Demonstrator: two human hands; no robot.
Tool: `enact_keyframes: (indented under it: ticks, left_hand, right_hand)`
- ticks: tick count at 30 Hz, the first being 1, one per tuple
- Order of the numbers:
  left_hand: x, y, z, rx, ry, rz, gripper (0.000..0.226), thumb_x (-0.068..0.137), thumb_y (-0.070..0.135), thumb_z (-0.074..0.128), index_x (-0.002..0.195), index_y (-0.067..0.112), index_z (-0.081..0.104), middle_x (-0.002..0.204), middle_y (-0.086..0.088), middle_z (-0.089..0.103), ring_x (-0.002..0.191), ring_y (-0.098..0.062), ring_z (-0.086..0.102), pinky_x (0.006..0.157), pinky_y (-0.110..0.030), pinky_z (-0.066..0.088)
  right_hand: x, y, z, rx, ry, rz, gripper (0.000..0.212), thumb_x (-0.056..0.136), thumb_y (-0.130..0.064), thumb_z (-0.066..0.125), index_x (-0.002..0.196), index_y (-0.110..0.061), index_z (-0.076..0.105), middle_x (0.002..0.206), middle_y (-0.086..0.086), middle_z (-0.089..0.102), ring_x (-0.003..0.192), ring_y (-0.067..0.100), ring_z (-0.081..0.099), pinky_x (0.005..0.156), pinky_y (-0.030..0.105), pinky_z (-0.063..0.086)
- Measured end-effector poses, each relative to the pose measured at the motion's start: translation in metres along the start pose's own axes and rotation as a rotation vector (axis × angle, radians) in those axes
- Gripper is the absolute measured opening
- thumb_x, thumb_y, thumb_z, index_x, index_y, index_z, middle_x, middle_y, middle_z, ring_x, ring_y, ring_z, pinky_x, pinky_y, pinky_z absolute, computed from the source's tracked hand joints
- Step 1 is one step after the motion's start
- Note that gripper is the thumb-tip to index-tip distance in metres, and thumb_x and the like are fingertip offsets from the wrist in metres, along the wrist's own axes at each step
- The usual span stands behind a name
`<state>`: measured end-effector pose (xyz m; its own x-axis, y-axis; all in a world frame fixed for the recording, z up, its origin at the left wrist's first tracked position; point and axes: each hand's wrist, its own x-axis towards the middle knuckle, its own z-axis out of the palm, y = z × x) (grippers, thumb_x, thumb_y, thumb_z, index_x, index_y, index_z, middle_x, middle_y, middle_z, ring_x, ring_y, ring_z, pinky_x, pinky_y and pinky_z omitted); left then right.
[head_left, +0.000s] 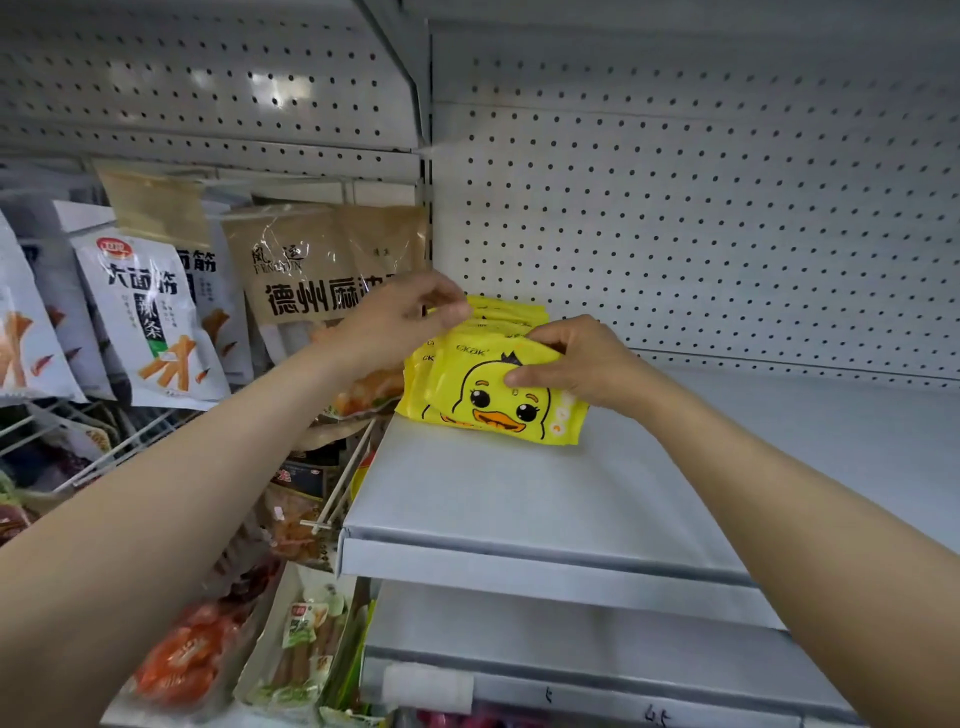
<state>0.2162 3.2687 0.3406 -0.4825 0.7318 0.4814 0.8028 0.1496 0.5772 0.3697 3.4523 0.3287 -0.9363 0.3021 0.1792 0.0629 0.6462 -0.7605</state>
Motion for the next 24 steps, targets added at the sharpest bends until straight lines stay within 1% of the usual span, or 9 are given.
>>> enact_keyframes:
  ticks: [2, 4, 6, 9, 11, 13, 16, 20, 24]
  left_hand:
    - [-0.003, 0.004, -0.002, 0.139, -0.171, 0.048, 0.055, 0.073, 0.056, 0.071, 0.118, 0.025, 0.061, 0.110, 0.008, 0.060, 0.097, 0.003, 0.055, 0.087, -0.021, 0.044]
    - [-0.006, -0.001, 0.003, 0.335, -0.319, 0.016, 0.074, 0.062, 0.061, 0.079, 0.125, 0.032, 0.054, 0.111, 0.008, 0.053, 0.105, -0.006, 0.048, 0.090, -0.026, 0.042]
    - [-0.008, -0.011, 0.010, 0.445, -0.376, -0.033, 0.078, 0.061, 0.054, 0.083, 0.127, 0.032, 0.048, 0.116, 0.007, 0.051, 0.109, -0.011, 0.046, 0.090, -0.030, 0.043]
    - [-0.009, -0.024, 0.016, 0.478, -0.348, -0.055, 0.070, 0.066, 0.043, 0.084, 0.125, 0.028, 0.048, 0.123, 0.003, 0.054, 0.113, -0.018, 0.049, 0.091, -0.037, 0.046]
    - [-0.010, -0.027, 0.018, 0.467, -0.322, -0.069, 0.067, 0.067, 0.041, 0.084, 0.122, 0.026, 0.049, 0.122, 0.002, 0.056, 0.111, -0.019, 0.051, 0.090, -0.039, 0.047]
    - [-0.009, -0.026, 0.019, 0.479, -0.316, -0.097, 0.066, 0.067, 0.040, 0.085, 0.121, 0.025, 0.049, 0.121, 0.001, 0.056, 0.111, -0.020, 0.051, 0.089, -0.039, 0.047]
    - [-0.008, -0.022, 0.020, 0.516, -0.303, -0.139, 0.067, 0.067, 0.039, 0.085, 0.122, 0.026, 0.049, 0.125, -0.001, 0.056, 0.114, -0.022, 0.052, 0.092, -0.041, 0.047]
    - [-0.013, -0.015, 0.025, 0.576, -0.267, -0.193, 0.067, 0.070, 0.038, 0.083, 0.126, 0.024, 0.048, 0.128, -0.004, 0.055, 0.116, -0.025, 0.051, 0.092, -0.041, 0.047]
    - [-0.027, 0.000, 0.032, 0.633, -0.148, -0.224, 0.072, 0.069, 0.037, 0.083, 0.130, 0.019, 0.048, 0.135, -0.008, 0.049, 0.123, -0.028, 0.046, 0.099, -0.042, 0.043]
  right_hand:
    - [0.005, -0.001, 0.015, -0.062, -0.017, -0.026, 0.023, 0.068, -0.033, 0.088, 0.073, -0.017, 0.072, 0.061, -0.006, 0.060, 0.059, 0.005, 0.052, 0.061, 0.028, 0.042]
    - [0.009, 0.000, 0.028, -0.139, -0.004, -0.046, 0.029, 0.067, -0.039, 0.088, 0.075, -0.015, 0.072, 0.058, -0.006, 0.054, 0.057, 0.006, 0.045, 0.058, 0.028, 0.035]
    - [0.012, 0.003, 0.035, -0.213, 0.033, -0.047, 0.030, 0.065, -0.046, 0.086, 0.082, -0.023, 0.076, 0.068, -0.005, 0.065, 0.065, 0.010, 0.056, 0.063, 0.031, 0.043]
    - [0.013, 0.007, 0.040, -0.380, 0.118, -0.068, 0.039, 0.063, -0.055, 0.084, 0.093, -0.032, 0.074, 0.087, -0.006, 0.067, 0.083, 0.015, 0.062, 0.072, 0.032, 0.050]
    - [0.011, 0.007, 0.040, -0.485, 0.169, -0.093, 0.051, 0.064, -0.057, 0.083, 0.108, -0.036, 0.069, 0.100, -0.004, 0.059, 0.096, 0.014, 0.055, 0.079, 0.032, 0.048]
    - [0.008, 0.008, 0.038, -0.570, 0.176, -0.155, 0.062, 0.066, -0.056, 0.081, 0.121, -0.034, 0.062, 0.107, -0.006, 0.058, 0.109, 0.014, 0.047, 0.084, 0.032, 0.045]
    - [0.002, 0.012, 0.035, -0.652, 0.184, -0.217, 0.070, 0.068, -0.056, 0.080, 0.128, -0.030, 0.057, 0.112, -0.004, 0.059, 0.114, 0.017, 0.045, 0.085, 0.031, 0.040]
    - [-0.005, 0.013, 0.036, -0.796, 0.202, -0.232, 0.070, 0.074, -0.061, 0.073, 0.132, -0.027, 0.054, 0.118, -0.001, 0.058, 0.117, 0.020, 0.045, 0.089, 0.032, 0.039]
    - [-0.013, 0.005, 0.040, -0.905, 0.215, -0.239, 0.069, 0.079, -0.057, 0.069, 0.135, -0.022, 0.051, 0.126, 0.002, 0.056, 0.123, 0.024, 0.043, 0.092, 0.039, 0.042]
